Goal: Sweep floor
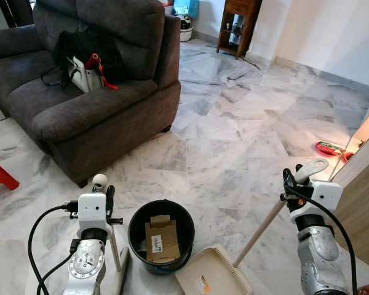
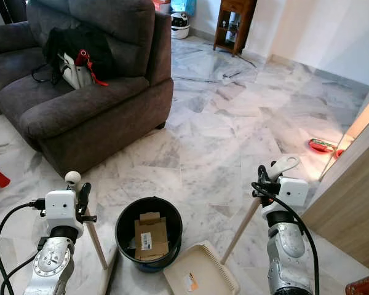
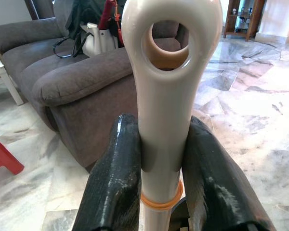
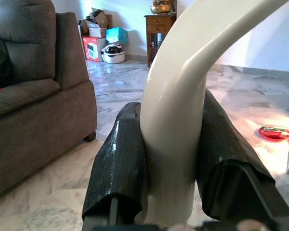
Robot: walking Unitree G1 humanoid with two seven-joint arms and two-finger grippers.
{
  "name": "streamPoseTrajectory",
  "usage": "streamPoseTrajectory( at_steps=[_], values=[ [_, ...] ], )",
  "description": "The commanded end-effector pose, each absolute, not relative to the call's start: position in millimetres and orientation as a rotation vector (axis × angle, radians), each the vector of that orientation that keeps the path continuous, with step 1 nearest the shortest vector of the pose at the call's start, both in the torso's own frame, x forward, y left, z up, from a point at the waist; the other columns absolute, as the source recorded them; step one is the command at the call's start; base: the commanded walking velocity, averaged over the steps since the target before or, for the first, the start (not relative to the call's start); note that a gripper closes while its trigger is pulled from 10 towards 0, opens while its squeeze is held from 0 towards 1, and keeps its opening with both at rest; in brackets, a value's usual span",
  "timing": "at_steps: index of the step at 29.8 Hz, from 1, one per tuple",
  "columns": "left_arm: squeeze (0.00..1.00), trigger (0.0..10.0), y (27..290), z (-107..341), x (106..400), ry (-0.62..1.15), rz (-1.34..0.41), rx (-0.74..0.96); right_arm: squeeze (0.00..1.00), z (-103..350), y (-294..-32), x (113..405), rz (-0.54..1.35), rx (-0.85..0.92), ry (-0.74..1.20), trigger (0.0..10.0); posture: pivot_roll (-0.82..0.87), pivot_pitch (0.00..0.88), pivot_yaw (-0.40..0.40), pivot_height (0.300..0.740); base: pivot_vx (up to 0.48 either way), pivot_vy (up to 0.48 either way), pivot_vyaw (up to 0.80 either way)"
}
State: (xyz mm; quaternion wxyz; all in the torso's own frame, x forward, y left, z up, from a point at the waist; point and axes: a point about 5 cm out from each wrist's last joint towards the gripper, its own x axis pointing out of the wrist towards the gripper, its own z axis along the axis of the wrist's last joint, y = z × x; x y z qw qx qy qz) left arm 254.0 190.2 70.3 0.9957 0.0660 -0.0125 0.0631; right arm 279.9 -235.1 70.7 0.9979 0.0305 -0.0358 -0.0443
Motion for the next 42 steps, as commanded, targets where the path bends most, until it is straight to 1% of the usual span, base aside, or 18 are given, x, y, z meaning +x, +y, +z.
streamPoseTrajectory(
  at_steps=[1, 16, 18, 19, 22, 30, 42],
  values=[
    [0.0, 10.0, 186, 79, 258, -0.064, 0.113, 0.134, 0.0, 91, -239, 287, -0.113, 0.09, -0.16, 10.0, -0.01, 0.0, -0.046, 0.74, 0.0, 0.0, 0.0],
    [0.0, 10.0, 181, 79, 258, -0.067, 0.085, 0.145, 0.0, 89, -236, 286, -0.093, 0.072, -0.153, 10.0, -0.01, 0.0, -0.043, 0.74, 0.0, 0.0, 0.0],
    [0.0, 10.0, 180, 79, 258, -0.067, 0.084, 0.144, 0.0, 88, -233, 285, -0.066, 0.033, -0.142, 10.0, -0.01, 0.0, -0.043, 0.74, 0.0, 0.0, 0.0],
    [0.0, 10.0, 180, 79, 259, -0.068, 0.082, 0.143, 0.0, 84, -230, 284, -0.037, -0.015, -0.126, 10.0, -0.01, 0.0, -0.044, 0.74, 0.0, 0.0, 0.0],
    [0.0, 10.0, 179, 80, 260, -0.07, 0.081, 0.143, 0.0, 79, -227, 281, 0.01, -0.056, -0.106, 10.0, -0.01, 0.0, -0.049, 0.74, 0.0, 0.0, 0.0],
    [0.0, 10.0, 182, 78, 257, -0.064, 0.093, 0.146, 0.0, 75, -232, 281, -0.014, -0.057, -0.085, 10.0, -0.01, 0.0, -0.05, 0.74, 0.0, 0.0, 0.0],
    [0.0, 10.0, 182, 80, 261, -0.067, 0.093, 0.145, 0.0, 78, -220, 287, 0.01, -0.041, -0.098, 10.0, -0.01, 0.0, -0.046, 0.74, 0.0, 0.0, 0.0]
  ],
)
